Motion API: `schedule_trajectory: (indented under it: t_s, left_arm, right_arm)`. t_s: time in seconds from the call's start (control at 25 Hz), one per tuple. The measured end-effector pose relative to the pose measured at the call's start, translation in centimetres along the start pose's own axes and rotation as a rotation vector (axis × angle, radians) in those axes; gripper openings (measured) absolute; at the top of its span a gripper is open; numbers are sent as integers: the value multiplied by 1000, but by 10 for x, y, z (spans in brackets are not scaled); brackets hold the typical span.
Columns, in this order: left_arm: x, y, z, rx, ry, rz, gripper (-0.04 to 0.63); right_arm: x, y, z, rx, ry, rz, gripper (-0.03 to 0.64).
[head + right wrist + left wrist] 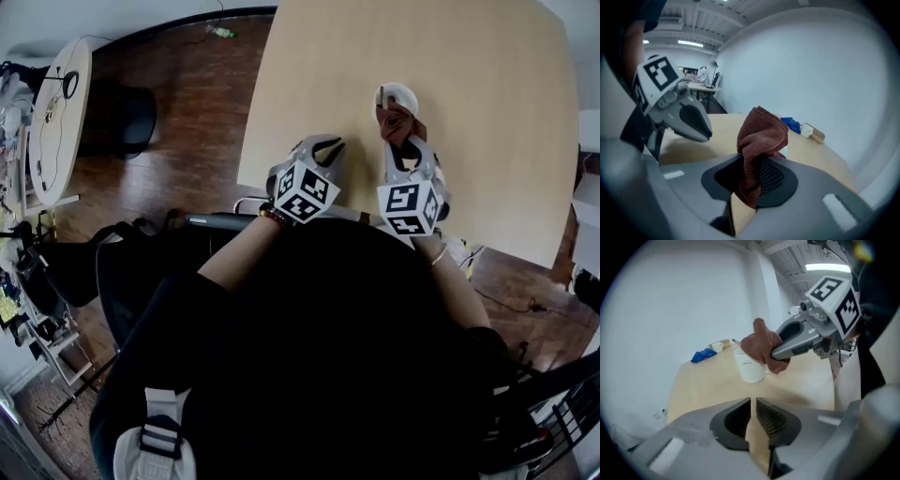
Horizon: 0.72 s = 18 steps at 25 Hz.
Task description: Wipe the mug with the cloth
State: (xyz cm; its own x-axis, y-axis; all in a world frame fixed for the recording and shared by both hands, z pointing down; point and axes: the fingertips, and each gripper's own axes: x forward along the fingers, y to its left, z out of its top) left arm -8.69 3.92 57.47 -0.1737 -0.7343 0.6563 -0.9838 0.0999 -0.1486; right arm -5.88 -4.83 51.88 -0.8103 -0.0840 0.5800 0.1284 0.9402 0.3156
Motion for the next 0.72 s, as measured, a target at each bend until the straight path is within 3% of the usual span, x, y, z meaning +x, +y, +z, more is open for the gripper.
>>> schedule_trajectory:
  t_s: [0.16,0.32,0.44,0.72]
  left_arm:
    - [-26,40,-6,-43,-20,73,26]
    - [-38,61,1,-118,-51,96,26]
    - [-47,66,-7,-180,-55,101,26]
    - [-57,74,-21,-230,-66,116,26]
  right_arm:
    - [5,-17,-11,-53,39,-75,80]
    - [15,-31,-37,-117,110,-109,80]
    - [28,-21,-56,-206,189,-93,80]
    - [37,-11,-72,-320,309,-19,80]
